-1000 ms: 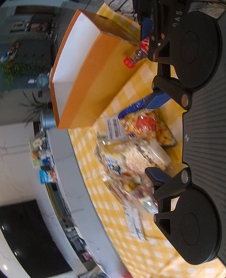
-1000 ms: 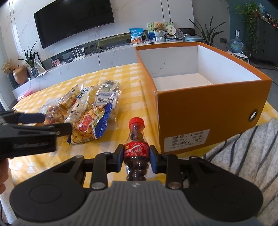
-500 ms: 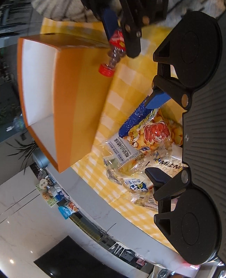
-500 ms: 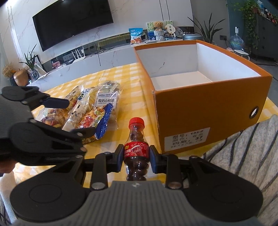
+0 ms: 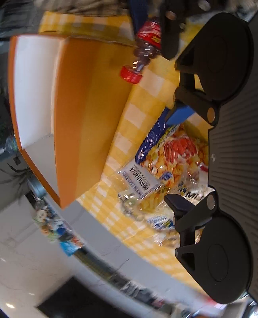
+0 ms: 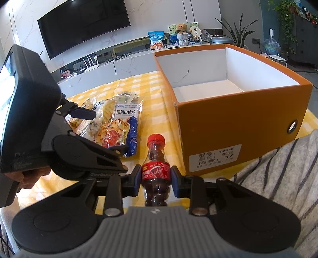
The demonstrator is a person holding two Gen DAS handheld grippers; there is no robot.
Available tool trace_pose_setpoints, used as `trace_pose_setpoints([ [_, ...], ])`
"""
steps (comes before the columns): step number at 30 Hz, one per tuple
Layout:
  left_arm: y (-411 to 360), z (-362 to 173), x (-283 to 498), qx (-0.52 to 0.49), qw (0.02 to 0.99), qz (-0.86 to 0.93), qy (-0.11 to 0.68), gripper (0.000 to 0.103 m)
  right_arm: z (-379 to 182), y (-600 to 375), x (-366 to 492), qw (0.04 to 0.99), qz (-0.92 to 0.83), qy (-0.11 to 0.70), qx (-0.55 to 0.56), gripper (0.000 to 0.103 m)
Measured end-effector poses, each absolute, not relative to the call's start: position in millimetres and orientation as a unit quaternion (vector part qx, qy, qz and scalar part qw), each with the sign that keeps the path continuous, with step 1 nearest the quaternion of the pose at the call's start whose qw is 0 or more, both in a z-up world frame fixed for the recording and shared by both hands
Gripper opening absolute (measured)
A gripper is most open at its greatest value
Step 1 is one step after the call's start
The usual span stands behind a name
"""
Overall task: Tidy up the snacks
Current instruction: 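Hold the cola bottle in the right tool while the left tool reaches the white snack bag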
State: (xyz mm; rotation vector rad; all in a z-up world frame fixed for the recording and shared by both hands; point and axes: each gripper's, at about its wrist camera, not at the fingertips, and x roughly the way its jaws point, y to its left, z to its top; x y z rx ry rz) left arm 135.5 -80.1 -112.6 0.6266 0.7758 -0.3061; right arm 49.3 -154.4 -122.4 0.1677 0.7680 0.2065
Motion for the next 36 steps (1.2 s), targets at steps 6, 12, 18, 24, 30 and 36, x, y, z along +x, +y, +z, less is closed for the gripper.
trace_pose_setpoints([
  [6, -66, -100, 132, 0.245, 0.885, -0.117, 0.379, 0.016, -123, -155, 49, 0.918, 0.102, 0.374, 0.083, 0.029],
  [12, -43, -85, 128, 0.166, 0.895, -0.115, 0.397, 0.0, -123, -155, 50, 0.918, 0.102, 0.375, 0.084, 0.029],
  [18, -32, -77, 115, 0.131, 0.902, -0.135, 0.39, 0.0, -123, -155, 51, 0.917, 0.103, 0.375, 0.087, 0.029],
  [24, -38, -74, 102, 0.163, 0.91, -0.147, 0.353, 0.014, -124, -153, 52, 0.917, 0.101, 0.377, 0.08, 0.029],
  [30, -35, -85, 114, 0.188, 0.905, -0.11, 0.366, 0.074, -124, -152, 52, 0.917, 0.099, 0.378, 0.077, 0.029],
  [36, -31, -100, 112, 0.216, 0.893, -0.124, 0.375, 0.087, -126, -150, 53, 0.917, 0.097, 0.38, 0.07, 0.03],
])
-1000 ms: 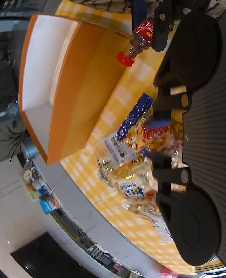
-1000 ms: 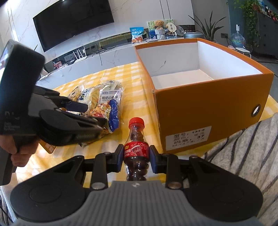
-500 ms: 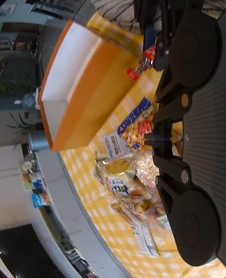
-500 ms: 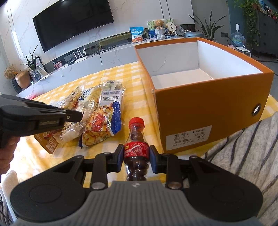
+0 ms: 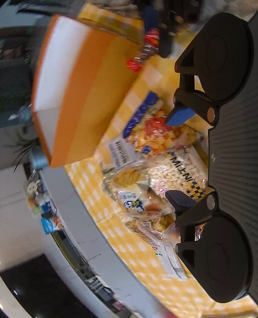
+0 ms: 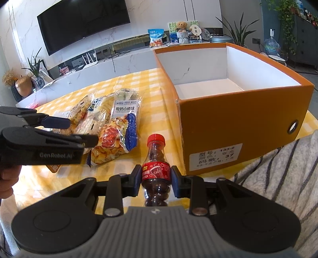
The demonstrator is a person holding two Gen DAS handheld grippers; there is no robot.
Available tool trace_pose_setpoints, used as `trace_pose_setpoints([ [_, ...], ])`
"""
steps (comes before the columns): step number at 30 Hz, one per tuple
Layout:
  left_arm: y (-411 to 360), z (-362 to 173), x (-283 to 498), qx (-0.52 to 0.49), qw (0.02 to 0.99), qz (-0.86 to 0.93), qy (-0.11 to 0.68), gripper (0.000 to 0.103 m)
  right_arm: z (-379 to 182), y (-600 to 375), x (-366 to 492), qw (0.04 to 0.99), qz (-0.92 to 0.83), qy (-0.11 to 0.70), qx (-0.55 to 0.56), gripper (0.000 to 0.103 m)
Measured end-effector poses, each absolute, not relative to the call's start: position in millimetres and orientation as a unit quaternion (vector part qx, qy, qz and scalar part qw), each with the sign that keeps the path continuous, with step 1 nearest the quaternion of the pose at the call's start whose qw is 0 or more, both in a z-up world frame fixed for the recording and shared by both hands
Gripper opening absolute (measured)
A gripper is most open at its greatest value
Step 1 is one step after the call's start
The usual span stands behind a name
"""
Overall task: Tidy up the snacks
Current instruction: 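Hold the cola bottle in the right tool while the left tool reaches the white snack bag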
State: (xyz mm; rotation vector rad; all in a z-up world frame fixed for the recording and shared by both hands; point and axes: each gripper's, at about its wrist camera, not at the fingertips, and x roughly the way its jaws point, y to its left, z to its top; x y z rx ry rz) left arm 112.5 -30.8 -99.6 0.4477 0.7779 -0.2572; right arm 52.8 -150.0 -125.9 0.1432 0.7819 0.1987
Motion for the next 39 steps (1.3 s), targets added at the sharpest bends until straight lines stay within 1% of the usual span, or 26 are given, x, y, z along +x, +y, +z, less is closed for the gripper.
trace_pose_setpoints([
  [3, -37, -106, 100, 0.295, 0.876, -0.137, 0.355, 0.087, -126, -150, 53, 0.917, 0.097, 0.38, 0.071, 0.03],
  [6, -42, -111, 92, 0.351, 0.856, -0.148, 0.348, 0.092, -126, -151, 52, 0.917, 0.098, 0.38, 0.072, 0.03],
  [11, -50, -130, 98, 0.437, 0.824, -0.12, 0.342, 0.092, -126, -151, 53, 0.917, 0.099, 0.38, 0.072, 0.03],
  [17, -58, -154, 116, 0.471, 0.814, -0.071, 0.334, 0.092, -125, -151, 53, 0.917, 0.099, 0.381, 0.071, 0.03],
  [21, -62, -162, 119, 0.48, 0.82, -0.042, 0.308, 0.091, -125, -151, 53, 0.916, 0.1, 0.381, 0.072, 0.03],
  [22, -62, -163, 119, 0.48, 0.822, -0.038, 0.306, 0.087, -125, -151, 53, 0.916, 0.1, 0.381, 0.072, 0.03],
  [24, -63, -165, 120, 0.476, 0.823, -0.033, 0.309, 0.068, -125, -151, 53, 0.916, 0.1, 0.381, 0.073, 0.03],
  [25, -64, -166, 120, 0.475, 0.82, -0.033, 0.316, 0.047, -125, -151, 53, 0.916, 0.1, 0.381, 0.073, 0.03],
  [26, -65, -167, 119, 0.475, 0.818, -0.034, 0.322, 0.04, -125, -151, 53, 0.916, 0.101, 0.381, 0.073, 0.03],
  [27, -67, -168, 115, 0.479, 0.818, -0.031, 0.317, 0.036, -125, -151, 53, 0.916, 0.101, 0.381, 0.072, 0.03],
  [30, -70, -167, 108, 0.491, 0.817, -0.021, 0.302, 0.03, -126, -150, 53, 0.916, 0.103, 0.382, 0.071, 0.03],
  [33, -70, -156, 105, 0.476, 0.828, -0.013, 0.297, 0.024, -126, -150, 53, 0.916, 0.103, 0.382, 0.071, 0.03],
  [39, -64, -114, 95, 0.404, 0.864, -0.028, 0.3, 0.024, -126, -150, 53, 0.916, 0.102, 0.382, 0.071, 0.03],
])
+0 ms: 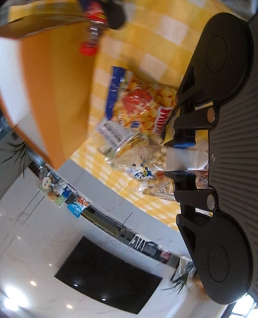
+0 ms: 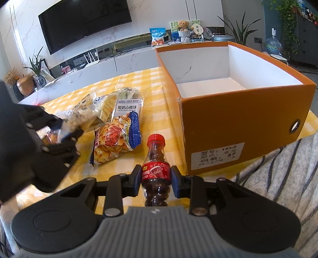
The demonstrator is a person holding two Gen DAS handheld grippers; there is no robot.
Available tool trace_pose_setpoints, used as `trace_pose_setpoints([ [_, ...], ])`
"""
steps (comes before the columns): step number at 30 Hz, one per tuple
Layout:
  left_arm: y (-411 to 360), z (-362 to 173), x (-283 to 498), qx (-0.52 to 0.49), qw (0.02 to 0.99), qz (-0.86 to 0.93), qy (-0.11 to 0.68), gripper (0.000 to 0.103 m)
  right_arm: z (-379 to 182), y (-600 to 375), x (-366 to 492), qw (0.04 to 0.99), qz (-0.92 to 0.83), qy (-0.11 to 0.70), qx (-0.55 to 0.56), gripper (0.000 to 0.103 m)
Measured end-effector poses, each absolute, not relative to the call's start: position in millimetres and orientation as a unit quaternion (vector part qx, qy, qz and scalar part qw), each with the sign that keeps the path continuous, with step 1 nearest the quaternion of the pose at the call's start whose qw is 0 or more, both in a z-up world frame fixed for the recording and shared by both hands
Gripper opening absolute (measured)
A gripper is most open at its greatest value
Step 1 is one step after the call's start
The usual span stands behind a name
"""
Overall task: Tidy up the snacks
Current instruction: 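Close the left tool on the white puffed-snack bag and lift it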
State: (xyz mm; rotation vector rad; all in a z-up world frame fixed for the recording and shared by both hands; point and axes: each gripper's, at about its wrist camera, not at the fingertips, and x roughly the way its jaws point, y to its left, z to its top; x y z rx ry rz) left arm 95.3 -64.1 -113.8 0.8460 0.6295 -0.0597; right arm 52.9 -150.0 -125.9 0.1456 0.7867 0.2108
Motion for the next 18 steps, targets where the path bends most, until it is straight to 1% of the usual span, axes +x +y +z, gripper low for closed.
trace_pose_setpoints([
  [9, -64, -62, 65, 0.314, 0.898, -0.079, 0.298, 0.024, -126, -150, 54, 0.916, 0.103, 0.383, 0.071, 0.03],
  [14, -49, -45, 56, 0.187, 0.921, -0.139, 0.312, 0.024, -126, -150, 54, 0.915, 0.103, 0.383, 0.07, 0.029],
  [18, -27, -55, 62, 0.055, 0.913, -0.191, 0.357, 0.024, -127, -149, 54, 0.914, 0.104, 0.386, 0.069, 0.03],
])
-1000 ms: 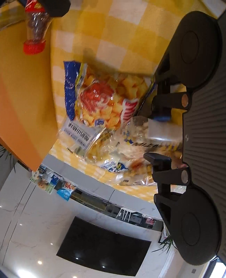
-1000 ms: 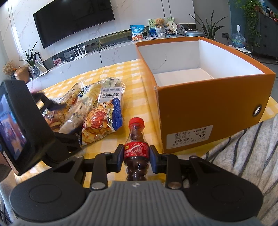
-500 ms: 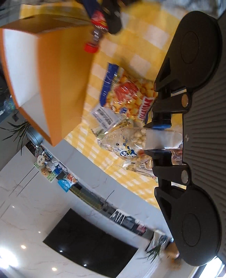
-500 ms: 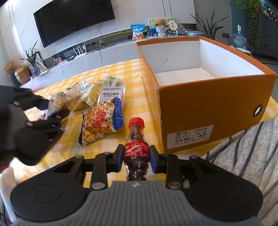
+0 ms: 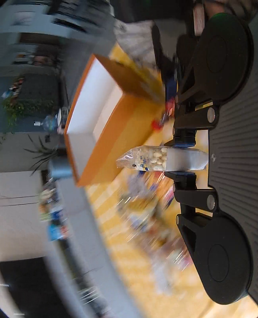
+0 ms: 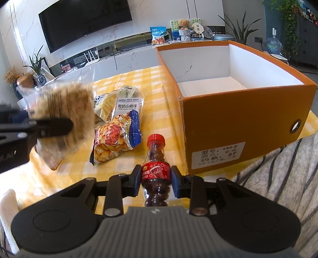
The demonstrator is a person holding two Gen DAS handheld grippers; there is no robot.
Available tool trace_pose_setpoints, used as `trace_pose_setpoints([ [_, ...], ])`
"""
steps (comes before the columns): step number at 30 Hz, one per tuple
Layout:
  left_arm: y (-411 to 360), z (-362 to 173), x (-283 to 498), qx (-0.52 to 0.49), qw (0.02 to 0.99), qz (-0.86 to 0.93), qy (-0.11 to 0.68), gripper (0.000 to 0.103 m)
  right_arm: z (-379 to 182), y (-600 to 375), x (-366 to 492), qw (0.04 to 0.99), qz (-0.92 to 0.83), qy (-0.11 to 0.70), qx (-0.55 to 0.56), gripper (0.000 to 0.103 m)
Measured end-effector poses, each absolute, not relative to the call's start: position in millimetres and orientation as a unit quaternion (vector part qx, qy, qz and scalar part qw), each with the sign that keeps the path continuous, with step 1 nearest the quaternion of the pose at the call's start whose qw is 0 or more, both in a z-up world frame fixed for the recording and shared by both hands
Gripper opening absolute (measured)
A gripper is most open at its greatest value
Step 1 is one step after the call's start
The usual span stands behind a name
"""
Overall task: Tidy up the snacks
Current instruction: 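Close the left tool on the white puffed-snack bag and lift it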
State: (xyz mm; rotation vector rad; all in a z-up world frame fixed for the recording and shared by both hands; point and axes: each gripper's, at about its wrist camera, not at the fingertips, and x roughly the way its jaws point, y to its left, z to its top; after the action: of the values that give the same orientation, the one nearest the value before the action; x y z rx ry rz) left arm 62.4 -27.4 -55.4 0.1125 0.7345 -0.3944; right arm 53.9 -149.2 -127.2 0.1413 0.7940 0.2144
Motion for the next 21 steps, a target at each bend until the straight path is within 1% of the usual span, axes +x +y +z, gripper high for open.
trace_pose_setpoints([
  [3, -18, -72, 71, 0.007, 0.902, -0.198, 0.383, 0.024, -129, -148, 55, 0.914, 0.103, 0.387, 0.065, 0.03],
  [5, -17, -82, 72, 0.01, 0.902, -0.188, 0.39, 0.024, -129, -148, 55, 0.914, 0.102, 0.389, 0.063, 0.03],
  [10, -8, -91, 76, -0.001, 0.907, -0.187, 0.378, 0.025, -129, -146, 56, 0.914, 0.1, 0.39, 0.058, 0.029],
  [13, -3, -94, 82, -0.023, 0.905, -0.174, 0.387, 0.028, -129, -146, 56, 0.914, 0.099, 0.39, 0.057, 0.03],
  [15, -4, -99, 83, -0.021, 0.91, -0.16, 0.382, 0.033, -129, -146, 56, 0.914, 0.099, 0.39, 0.058, 0.03],
  [17, -4, -102, 85, -0.021, 0.913, -0.151, 0.379, 0.035, -129, -146, 55, 0.914, 0.099, 0.39, 0.057, 0.03],
  [21, 0, -98, 84, -0.032, 0.915, -0.15, 0.374, 0.032, -128, -146, 55, 0.914, 0.098, 0.391, 0.054, 0.029],
])
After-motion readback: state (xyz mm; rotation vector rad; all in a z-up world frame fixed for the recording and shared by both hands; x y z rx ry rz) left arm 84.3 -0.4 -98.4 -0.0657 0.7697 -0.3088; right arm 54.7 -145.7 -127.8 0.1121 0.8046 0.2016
